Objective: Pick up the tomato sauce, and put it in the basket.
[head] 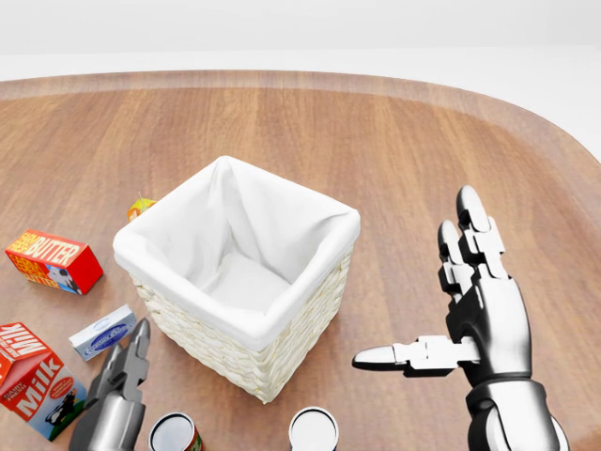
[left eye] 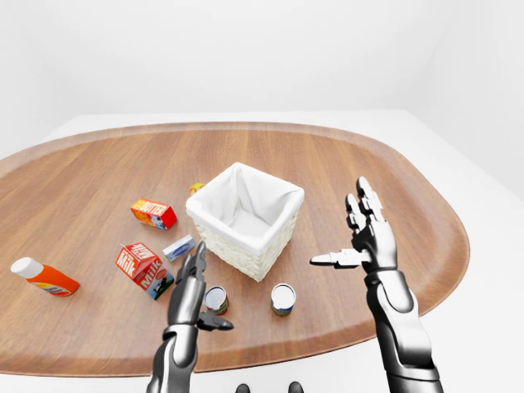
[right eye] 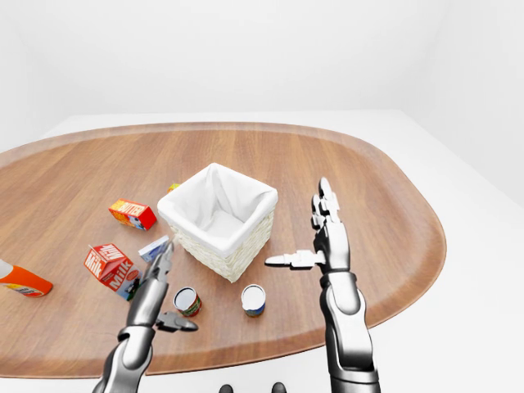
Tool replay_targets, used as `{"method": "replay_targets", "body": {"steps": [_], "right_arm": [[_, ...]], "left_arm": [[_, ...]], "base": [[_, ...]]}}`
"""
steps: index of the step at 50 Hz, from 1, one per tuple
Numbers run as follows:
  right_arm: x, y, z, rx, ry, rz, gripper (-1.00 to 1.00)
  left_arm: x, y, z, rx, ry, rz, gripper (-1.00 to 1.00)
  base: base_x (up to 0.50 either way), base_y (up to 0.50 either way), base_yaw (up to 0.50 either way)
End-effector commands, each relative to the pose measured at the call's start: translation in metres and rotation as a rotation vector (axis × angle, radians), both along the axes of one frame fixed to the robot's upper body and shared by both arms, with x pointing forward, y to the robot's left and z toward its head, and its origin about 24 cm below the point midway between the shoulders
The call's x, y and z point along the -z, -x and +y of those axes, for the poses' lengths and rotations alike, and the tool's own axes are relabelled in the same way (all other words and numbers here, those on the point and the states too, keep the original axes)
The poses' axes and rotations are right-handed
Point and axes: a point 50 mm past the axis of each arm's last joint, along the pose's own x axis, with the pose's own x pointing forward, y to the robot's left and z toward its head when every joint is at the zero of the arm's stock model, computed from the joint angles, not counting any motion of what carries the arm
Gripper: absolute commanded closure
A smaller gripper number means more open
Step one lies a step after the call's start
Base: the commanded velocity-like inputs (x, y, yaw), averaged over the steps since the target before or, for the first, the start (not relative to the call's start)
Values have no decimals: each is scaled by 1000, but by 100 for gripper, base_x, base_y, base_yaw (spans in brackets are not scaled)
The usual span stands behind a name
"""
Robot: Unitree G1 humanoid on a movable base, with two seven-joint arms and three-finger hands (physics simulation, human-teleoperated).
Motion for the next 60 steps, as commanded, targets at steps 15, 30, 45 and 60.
{"method": "replay_targets", "body": {"steps": [15, 30, 45, 60], "right_arm": [[2, 1, 2, -5, 3, 10, -100], [3, 0, 1, -3, 4, 12, -100], [3, 0, 1, -3, 4, 13, -100], [10, -2, 2, -4, 2, 41, -100]], "left_arm": [[8, -6, 6, -27, -5, 22, -100], [14, -7, 7, -35, -15, 38, -100], [21, -9, 8, -45, -26, 58, -100], [30, -11, 9, -54, -41, 81, -100]], "base": [[0, 0, 0], [0, 0, 0], [0, 0, 0], [0, 0, 0]]}}
